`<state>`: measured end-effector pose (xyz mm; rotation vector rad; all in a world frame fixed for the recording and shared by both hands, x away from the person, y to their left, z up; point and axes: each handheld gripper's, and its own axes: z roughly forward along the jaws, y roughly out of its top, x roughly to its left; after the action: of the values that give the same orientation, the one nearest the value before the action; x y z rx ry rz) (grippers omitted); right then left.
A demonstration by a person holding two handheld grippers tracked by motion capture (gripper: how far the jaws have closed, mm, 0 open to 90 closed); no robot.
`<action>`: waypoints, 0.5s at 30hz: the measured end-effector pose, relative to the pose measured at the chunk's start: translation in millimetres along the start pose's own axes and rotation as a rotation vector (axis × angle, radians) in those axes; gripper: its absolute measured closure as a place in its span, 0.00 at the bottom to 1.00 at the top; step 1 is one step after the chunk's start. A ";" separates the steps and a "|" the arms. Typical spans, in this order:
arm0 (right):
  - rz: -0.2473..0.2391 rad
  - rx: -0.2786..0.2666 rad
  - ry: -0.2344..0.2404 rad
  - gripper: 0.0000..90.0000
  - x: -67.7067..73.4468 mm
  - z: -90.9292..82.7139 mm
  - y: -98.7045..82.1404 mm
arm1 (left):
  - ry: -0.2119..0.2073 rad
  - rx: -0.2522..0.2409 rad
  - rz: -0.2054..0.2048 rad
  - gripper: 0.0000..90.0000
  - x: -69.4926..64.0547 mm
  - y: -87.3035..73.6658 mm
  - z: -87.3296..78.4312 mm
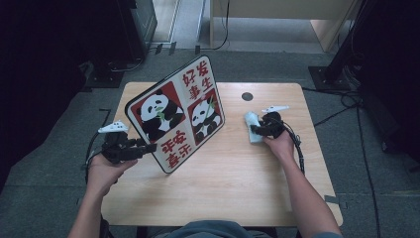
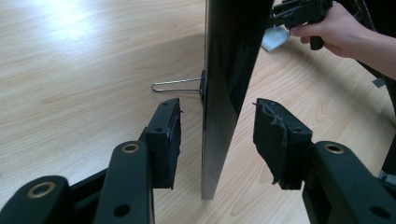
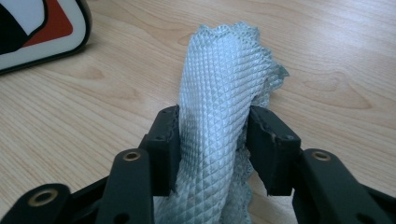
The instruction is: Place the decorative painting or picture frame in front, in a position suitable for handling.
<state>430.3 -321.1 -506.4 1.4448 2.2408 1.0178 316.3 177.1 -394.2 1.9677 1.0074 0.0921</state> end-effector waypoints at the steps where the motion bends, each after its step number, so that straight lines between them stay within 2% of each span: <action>1: -0.006 0.000 0.001 0.63 0.1 0.4 -0.2 | -0.011 -0.001 -0.006 0.60 0.7 -1.0 0.9; 2: -0.010 0.004 0.002 0.64 0.6 0.6 -0.4 | -0.018 -0.003 -0.005 0.65 1.3 -1.7 1.5; 4: -0.012 0.006 0.007 0.65 0.9 2.4 -1.2 | -0.020 -0.026 -0.010 0.68 3.2 -3.6 3.1; 11: -0.006 -0.007 0.012 0.69 1.1 3.0 -4.5 | -0.028 -0.041 -0.016 0.68 6.8 -5.3 6.5; 15: -0.001 -0.009 0.050 0.83 1.5 3.3 -5.4 | -0.030 -0.034 -0.012 0.69 7.7 -5.1 11.2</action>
<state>427.8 -319.8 -512.3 1.4292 2.2683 1.0744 323.0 176.1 -407.0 1.9268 0.9920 0.0727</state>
